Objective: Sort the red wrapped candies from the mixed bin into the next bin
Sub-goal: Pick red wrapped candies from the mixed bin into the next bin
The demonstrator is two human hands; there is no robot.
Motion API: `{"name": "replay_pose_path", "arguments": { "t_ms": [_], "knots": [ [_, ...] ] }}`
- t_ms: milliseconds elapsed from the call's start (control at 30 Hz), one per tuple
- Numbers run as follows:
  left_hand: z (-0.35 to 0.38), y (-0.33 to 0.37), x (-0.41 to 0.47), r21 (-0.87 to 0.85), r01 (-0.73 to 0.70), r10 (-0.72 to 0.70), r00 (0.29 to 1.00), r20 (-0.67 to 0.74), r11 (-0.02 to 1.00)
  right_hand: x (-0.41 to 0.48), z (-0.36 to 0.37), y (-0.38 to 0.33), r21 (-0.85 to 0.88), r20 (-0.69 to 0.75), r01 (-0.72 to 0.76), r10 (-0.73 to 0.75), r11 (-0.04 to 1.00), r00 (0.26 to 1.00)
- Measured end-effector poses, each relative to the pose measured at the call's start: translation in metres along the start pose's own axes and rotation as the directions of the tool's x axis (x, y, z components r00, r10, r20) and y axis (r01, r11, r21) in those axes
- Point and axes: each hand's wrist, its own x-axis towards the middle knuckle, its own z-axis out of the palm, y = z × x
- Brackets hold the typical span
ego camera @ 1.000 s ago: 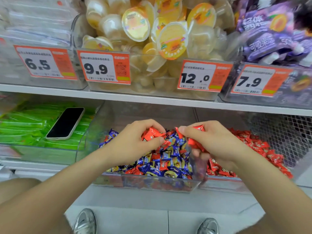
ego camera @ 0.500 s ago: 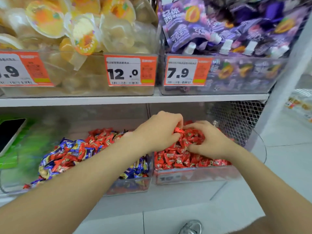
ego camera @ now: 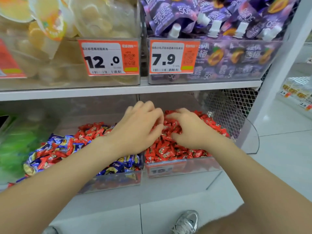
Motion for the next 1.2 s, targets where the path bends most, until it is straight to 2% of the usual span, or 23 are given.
{"name": "replay_pose_path", "arguments": {
  "t_ms": [67, 133, 233, 267, 333, 467, 600, 700, 767, 833, 967, 1100, 1200],
  "knots": [
    [-0.009, -0.006, -0.022, -0.083, 0.049, -0.057, 0.994, -0.094, 0.995, -0.006, -0.008, -0.029, 0.153, -0.188, 0.112, -0.083, 0.982, 0.979],
    [-0.019, -0.019, -0.045, -0.161, 0.14, -0.153, 0.986, -0.072, 0.977, -0.013, -0.012, -0.063, 0.286, -0.247, 0.187, -0.116, 0.94, 0.962],
    [-0.039, -0.051, -0.075, -0.121, 0.279, -0.267, 0.958, 0.105, 0.953, -0.013, -0.007, -0.101, 0.292, -0.131, 0.367, -0.343, 0.883, 0.93],
    [-0.045, -0.061, -0.084, -0.094, 0.305, -0.287, 0.944, 0.166, 0.948, -0.009, -0.002, -0.11, 0.227, -0.045, 0.413, -0.414, 0.882, 0.909],
    [-0.054, -0.081, -0.098, -0.035, 0.325, -0.305, 0.915, 0.263, 0.945, 0.003, 0.008, -0.124, 0.075, 0.128, 0.462, -0.468, 0.884, 0.875],
    [-0.059, -0.109, -0.117, 0.082, 0.301, -0.309, 0.866, 0.395, 0.95, 0.026, 0.034, -0.147, -0.003, 0.23, 0.475, -0.461, 0.88, 0.857],
    [-0.065, -0.111, -0.12, -0.018, 0.332, -0.29, 0.849, 0.441, 0.943, 0.041, 0.057, -0.159, -0.062, 0.297, 0.484, -0.447, 0.873, 0.844],
    [-0.067, -0.117, -0.128, -0.073, 0.401, -0.29, 0.765, 0.575, 0.913, 0.045, 0.062, -0.161, -0.021, 0.324, 0.487, -0.455, 0.873, 0.829],
    [-0.067, -0.123, -0.135, 0.0, 0.416, -0.327, 0.714, 0.619, 0.909, 0.046, 0.06, -0.162, -0.045, 0.277, 0.494, -0.464, 0.868, 0.841],
    [-0.066, -0.125, -0.138, 0.067, 0.391, -0.345, 0.702, 0.623, 0.918, 0.045, 0.058, -0.163, -0.045, 0.266, 0.479, -0.452, 0.876, 0.851],
    [-0.064, -0.122, -0.133, 0.127, 0.34, -0.336, 0.674, 0.658, 0.932, 0.043, 0.058, -0.168, -0.097, 0.354, 0.443, -0.385, 0.891, 0.852],
    [-0.068, -0.125, -0.13, 0.062, 0.421, -0.334, 0.611, 0.718, 0.905, 0.048, 0.06, -0.168, -0.105, 0.253, 0.426, -0.39, 0.899, 0.886],
    [-0.071, -0.129, -0.129, -0.02, 0.467, -0.311, 0.619, 0.721, 0.884, 0.051, 0.051, -0.167, 0.008, 0.166, 0.356, -0.352, 0.935, 0.921]
  ]
}}
